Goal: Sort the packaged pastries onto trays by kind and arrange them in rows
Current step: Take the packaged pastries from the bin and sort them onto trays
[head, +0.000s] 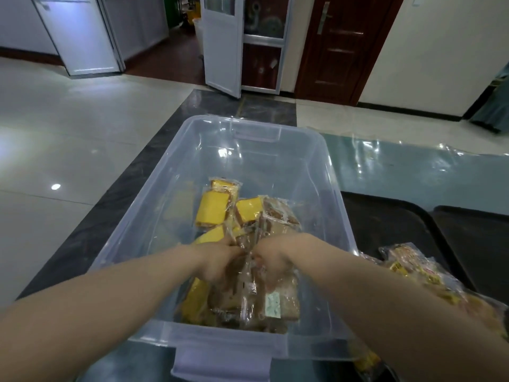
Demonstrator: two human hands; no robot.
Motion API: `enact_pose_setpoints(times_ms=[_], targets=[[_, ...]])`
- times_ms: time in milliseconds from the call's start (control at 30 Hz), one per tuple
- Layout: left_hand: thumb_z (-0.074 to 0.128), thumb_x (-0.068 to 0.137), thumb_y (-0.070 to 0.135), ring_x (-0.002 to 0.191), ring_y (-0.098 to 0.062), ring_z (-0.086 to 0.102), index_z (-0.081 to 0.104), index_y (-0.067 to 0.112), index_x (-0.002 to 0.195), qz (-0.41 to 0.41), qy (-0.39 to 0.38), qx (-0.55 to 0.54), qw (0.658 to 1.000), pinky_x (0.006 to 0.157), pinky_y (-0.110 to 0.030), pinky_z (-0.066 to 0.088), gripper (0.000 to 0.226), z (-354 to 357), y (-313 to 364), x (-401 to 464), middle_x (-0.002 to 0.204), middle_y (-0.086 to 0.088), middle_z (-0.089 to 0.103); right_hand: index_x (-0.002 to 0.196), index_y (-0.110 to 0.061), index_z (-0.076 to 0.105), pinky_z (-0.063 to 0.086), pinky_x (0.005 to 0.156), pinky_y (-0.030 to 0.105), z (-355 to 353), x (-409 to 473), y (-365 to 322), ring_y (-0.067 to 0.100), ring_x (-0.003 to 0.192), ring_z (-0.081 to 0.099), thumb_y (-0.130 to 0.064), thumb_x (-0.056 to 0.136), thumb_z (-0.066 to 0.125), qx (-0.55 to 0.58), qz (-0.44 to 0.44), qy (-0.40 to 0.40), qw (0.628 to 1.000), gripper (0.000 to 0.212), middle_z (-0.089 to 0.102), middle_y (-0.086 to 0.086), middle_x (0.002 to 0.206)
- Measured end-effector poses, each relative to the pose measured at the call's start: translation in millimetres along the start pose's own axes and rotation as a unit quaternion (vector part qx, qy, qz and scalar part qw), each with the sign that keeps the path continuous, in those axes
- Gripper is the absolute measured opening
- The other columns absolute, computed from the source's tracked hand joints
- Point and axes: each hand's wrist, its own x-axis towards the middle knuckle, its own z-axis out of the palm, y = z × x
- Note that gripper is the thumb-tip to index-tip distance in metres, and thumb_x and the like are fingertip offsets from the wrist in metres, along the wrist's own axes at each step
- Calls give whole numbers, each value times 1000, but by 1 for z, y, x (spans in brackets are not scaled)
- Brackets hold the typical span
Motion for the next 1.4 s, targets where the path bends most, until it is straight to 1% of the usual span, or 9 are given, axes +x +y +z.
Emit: enact_pose_setpoints(times_ms=[100,167,233,333,533,767,933,1167,1400], targets=[[75,76,33,126,-34,45,2,19,150,-22,-62,65,996,94,-32,42,105,2,9,7,156,-11,-12,100,-15,60,48,77,32,-10,-3,16,22,90,59,-39,70,82,53,13,15,998,45,63,0,100],[67,85,31,126,-36,43,18,12,149,-39,-74,137,987,91,-37,42,83,2,16,10,153,-13,-24,90,-15,56,42,69,29,-15,-6,25,22,83,57,-40,73,80,67,35,66,995,40,57,-2,87],[63,87,38,136,-36,23,47,9,135,-49,-75,184,979,99,-41,38,58,2,18,11,156,-18,-10,99,-9,58,40,67,29,-14,-5,29,23,82,56,-34,80,75,79,57,125,987,36,58,1,92],[72,70,59,141,-35,8,50,7,133,-85,-66,147,983,108,-40,29,84,0,11,14,157,-12,-10,115,-9,58,48,71,31,-11,-3,28,25,88,59,-24,88,62,75,87,160,980,31,63,7,109],[78,67,34,118,-30,40,39,16,124,-137,142,134,971,88,-42,43,70,-30,3,13,133,-7,40,127,-15,51,46,86,39,-15,1,33,31,116,50,-18,87,55,72,178,300,934,40,54,9,124],[80,68,42,91,-26,61,31,19,101,-217,217,82,948,62,-32,38,63,-53,-16,3,97,-3,59,147,-42,29,7,114,63,3,33,26,38,143,-23,-36,92,48,132,108,143,975,59,-18,1,160],[76,73,39,99,-25,60,35,20,125,-235,225,110,939,67,-31,37,69,-54,-21,2,110,-3,61,150,-38,19,2,111,67,5,39,26,39,138,-32,-56,88,49,149,136,159,967,71,-40,5,151],[78,65,52,105,-25,59,36,24,128,-243,227,82,939,70,-33,38,81,-59,-31,-2,116,-2,60,130,-23,51,34,106,54,-2,45,27,38,135,29,-34,89,64,162,163,193,954,44,26,10,149],[79,65,50,98,-24,59,40,22,116,-235,253,52,937,68,-33,43,70,-63,-30,-3,108,-1,59,113,-17,54,42,92,41,-16,38,27,26,107,57,-14,91,61,100,204,393,891,23,62,3,115]])
